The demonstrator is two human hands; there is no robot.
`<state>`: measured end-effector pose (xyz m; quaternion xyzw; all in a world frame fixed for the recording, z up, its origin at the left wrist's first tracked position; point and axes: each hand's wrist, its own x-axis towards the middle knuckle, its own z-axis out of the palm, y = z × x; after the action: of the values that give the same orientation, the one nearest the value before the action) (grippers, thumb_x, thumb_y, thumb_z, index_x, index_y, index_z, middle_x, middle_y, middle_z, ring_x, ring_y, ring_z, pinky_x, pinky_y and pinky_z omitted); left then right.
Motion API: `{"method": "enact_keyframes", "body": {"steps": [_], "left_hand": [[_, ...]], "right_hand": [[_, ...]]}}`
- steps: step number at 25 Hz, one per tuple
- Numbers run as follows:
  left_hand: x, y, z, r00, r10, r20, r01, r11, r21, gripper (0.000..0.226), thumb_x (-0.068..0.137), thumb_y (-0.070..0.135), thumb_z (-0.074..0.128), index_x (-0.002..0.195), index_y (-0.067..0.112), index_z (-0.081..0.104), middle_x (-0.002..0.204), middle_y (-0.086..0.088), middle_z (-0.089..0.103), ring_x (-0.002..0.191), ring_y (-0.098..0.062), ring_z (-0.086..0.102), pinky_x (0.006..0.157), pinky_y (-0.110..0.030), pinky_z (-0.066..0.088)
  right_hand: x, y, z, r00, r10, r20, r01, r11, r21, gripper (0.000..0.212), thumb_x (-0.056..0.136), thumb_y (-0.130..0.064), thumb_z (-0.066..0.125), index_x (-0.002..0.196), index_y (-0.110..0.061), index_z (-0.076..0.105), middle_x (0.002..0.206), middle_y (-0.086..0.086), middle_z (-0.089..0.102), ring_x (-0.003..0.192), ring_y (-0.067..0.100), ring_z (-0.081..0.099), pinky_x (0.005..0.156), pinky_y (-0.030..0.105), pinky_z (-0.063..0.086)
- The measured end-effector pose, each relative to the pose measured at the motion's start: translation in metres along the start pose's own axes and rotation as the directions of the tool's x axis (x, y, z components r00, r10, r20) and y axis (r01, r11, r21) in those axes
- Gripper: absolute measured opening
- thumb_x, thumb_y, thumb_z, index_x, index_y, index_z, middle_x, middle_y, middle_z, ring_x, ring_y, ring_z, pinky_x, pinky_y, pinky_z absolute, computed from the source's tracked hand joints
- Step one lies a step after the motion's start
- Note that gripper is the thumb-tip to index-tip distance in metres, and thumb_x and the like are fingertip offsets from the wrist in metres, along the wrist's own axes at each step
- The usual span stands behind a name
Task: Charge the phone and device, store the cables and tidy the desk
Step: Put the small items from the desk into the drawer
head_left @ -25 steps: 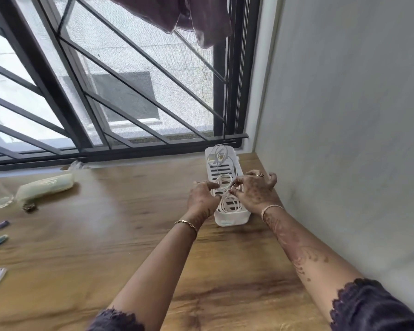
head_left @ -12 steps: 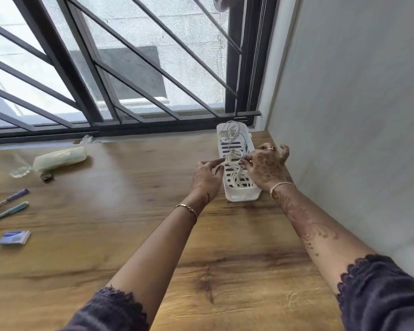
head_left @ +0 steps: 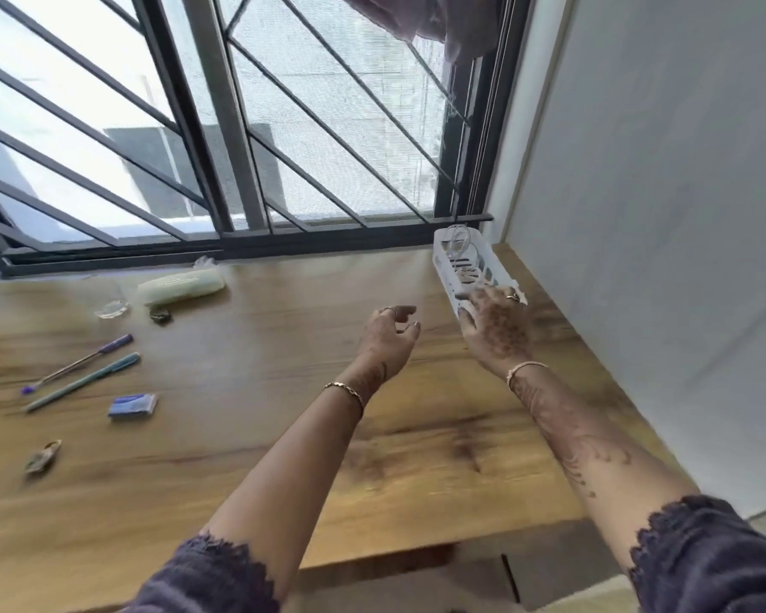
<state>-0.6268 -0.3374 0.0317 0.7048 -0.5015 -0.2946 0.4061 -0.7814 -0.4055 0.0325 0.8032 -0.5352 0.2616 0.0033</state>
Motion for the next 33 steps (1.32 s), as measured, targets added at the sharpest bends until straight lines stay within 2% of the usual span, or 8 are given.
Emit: {"method": "enact_keyframes", "body": {"steps": [5,10,14,17,20,22,27,33], "left_hand": [[-0.074,-0.051,-0.052,0.997,0.025,0.074,-0.022,0.999,-0.045,0.029,0.091,0.014,0.057,0.120,0.010,0.061,0.119,-0.013,0.062,0.106,-0.027,0.062,0.095,-0.039,0.049],[-0.152,-0.111,-0.096,0.998,0.053,0.047,-0.065,0.944,0.323,0.044,0.089,0.026,0.059,0.132,0.019,0.051,0.130,-0.003,0.054,0.123,-0.020,0.049,0.107,-0.032,0.037],[-0.192,-0.146,-0.116,0.995,0.070,0.074,-0.096,0.896,0.433,0.048,0.089,0.037,0.057,0.134,0.020,0.050,0.131,-0.001,0.051,0.127,-0.019,0.043,0.110,-0.030,0.031],[-0.219,-0.166,-0.117,0.983,0.182,0.037,-0.178,0.861,0.476,0.049,0.091,0.039,0.053,0.135,0.018,0.050,0.137,0.003,0.047,0.131,-0.018,0.038,0.113,-0.032,0.027],[-0.230,-0.173,-0.113,0.970,0.239,0.039,-0.226,0.839,0.494,0.046,0.094,0.037,0.049,0.136,0.020,0.050,0.143,0.004,0.044,0.135,-0.018,0.034,0.115,-0.036,0.025],[-0.233,-0.175,-0.111,0.973,0.224,0.052,-0.221,0.843,0.490,0.046,0.094,0.037,0.050,0.137,0.022,0.049,0.146,0.006,0.043,0.138,-0.016,0.031,0.117,-0.035,0.023],[-0.240,-0.181,-0.108,0.972,0.232,0.037,-0.226,0.879,0.420,0.044,0.095,0.033,0.051,0.137,0.020,0.050,0.147,0.009,0.043,0.141,-0.013,0.027,0.118,-0.030,0.021],[-0.251,-0.180,-0.102,0.970,0.244,-0.016,-0.221,0.905,0.363,0.038,0.096,0.020,0.051,0.134,0.015,0.053,0.144,0.005,0.047,0.141,-0.015,0.030,0.116,-0.020,0.016]], "right_hand": [[-0.082,-0.079,0.018,0.998,0.064,0.008,-0.065,0.995,0.075,0.024,0.087,-0.027,0.057,0.110,-0.023,0.064,0.119,0.001,0.060,0.111,0.026,0.053,0.095,0.036,0.041],[-0.193,-0.140,0.038,0.979,0.202,-0.017,-0.201,0.978,0.054,0.033,0.083,-0.028,0.061,0.116,-0.023,0.058,0.134,0.005,0.046,0.122,0.031,0.043,0.095,0.048,0.042],[-0.267,-0.172,0.051,0.885,0.453,-0.109,-0.432,0.885,0.176,0.062,0.086,-0.038,0.056,0.140,-0.019,0.034,0.153,0.008,0.020,0.142,0.027,0.018,0.105,0.055,0.025],[-0.296,-0.189,0.071,0.599,0.800,-0.046,-0.664,0.527,0.530,0.079,0.090,-0.051,0.047,0.150,-0.014,0.012,0.159,0.007,0.002,0.146,0.023,0.006,0.114,0.052,0.016],[-0.300,-0.200,0.089,0.220,0.851,0.477,-0.663,-0.229,0.713,0.089,0.087,-0.066,0.042,0.152,-0.016,0.008,0.160,0.003,0.007,0.145,0.018,0.016,0.118,0.038,0.017],[-0.297,-0.203,0.095,0.232,0.630,0.741,-0.494,-0.580,0.648,0.078,0.086,-0.073,0.032,0.145,-0.023,0.035,0.147,0.002,0.040,0.131,0.022,0.043,0.111,0.041,0.033],[-0.302,-0.189,0.122,0.289,0.499,0.817,-0.408,-0.708,0.577,0.081,0.080,-0.080,0.026,0.137,-0.028,0.048,0.143,0.005,0.049,0.130,0.026,0.045,0.113,0.043,0.029],[-0.309,-0.170,0.135,0.333,0.452,0.828,-0.409,-0.722,0.558,0.075,0.083,-0.076,0.028,0.136,-0.028,0.050,0.138,0.007,0.053,0.125,0.027,0.051,0.111,0.044,0.035]]}}
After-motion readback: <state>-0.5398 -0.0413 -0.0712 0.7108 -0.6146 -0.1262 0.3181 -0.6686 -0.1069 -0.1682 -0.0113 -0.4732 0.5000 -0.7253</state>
